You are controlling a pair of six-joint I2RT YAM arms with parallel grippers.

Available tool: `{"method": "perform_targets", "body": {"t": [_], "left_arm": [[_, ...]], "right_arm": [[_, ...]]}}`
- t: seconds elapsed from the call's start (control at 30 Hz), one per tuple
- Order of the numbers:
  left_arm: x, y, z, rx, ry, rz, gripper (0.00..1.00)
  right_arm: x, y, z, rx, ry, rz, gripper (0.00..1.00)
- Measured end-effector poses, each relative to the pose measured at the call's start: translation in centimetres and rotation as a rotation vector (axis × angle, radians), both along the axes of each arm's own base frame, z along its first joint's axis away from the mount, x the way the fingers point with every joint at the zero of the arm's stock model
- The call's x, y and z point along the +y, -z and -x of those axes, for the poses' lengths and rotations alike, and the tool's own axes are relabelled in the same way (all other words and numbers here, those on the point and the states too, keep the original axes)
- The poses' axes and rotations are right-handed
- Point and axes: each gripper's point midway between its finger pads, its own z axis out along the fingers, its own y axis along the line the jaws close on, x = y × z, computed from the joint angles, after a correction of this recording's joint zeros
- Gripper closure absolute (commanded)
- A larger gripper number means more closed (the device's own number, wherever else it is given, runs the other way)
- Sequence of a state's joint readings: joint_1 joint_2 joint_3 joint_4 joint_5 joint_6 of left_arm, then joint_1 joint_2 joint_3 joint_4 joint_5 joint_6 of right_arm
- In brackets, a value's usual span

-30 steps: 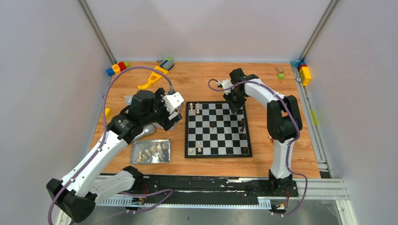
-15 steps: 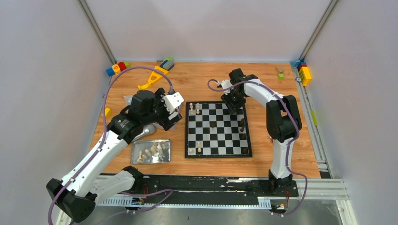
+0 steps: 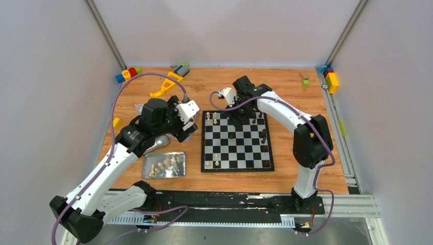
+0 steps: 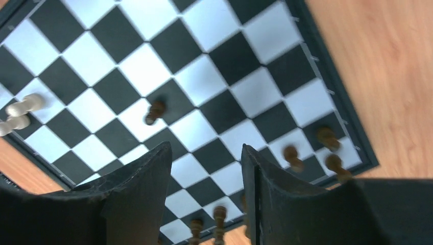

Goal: Set up the chess pieces on the board
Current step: Pick up the chess piece from the chessboard.

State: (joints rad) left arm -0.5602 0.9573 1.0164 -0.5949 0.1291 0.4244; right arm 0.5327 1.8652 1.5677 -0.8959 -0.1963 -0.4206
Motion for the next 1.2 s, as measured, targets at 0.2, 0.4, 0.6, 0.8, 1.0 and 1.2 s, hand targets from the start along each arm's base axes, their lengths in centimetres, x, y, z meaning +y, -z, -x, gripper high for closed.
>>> {"method": "perform_targets", "body": {"t": [0.2, 0.4, 0.6, 0.8, 1.0, 1.2], "left_arm": [[0.1, 0.0, -0.1, 0.002, -0.006, 0.001, 0.00], [0.2, 0.0, -0.1, 0.002, -0.007, 0.001, 0.00], [0.2, 0.0, -0.1, 0.001, -0.007, 0.001, 0.00], [0.2, 0.0, -0.1, 0.001, -0.007, 0.001, 0.00], [0.1, 0.0, -0.1, 0.001, -0.007, 0.001, 0.00], [0.1, 0.0, -0.1, 0.001, -0.007, 0.001, 0.00]], "right_arm": [[3.5, 2.5, 3.7, 0.061, -0.124, 0.035, 0.44], [3.8, 5.3, 4.6, 0.118, -0.147, 0.078, 0.47], [3.6, 5.9, 4.8, 0.131, -0.150, 0.088, 0.65], [3.7, 5.9, 4.9, 0.137, -0.154, 0.080, 0.75], [3.8, 5.9, 5.0, 0.141, -0.156, 0.075, 0.93], [2.6, 5.8, 4.0, 0.135, -0.118, 0.078, 0.97]]}}
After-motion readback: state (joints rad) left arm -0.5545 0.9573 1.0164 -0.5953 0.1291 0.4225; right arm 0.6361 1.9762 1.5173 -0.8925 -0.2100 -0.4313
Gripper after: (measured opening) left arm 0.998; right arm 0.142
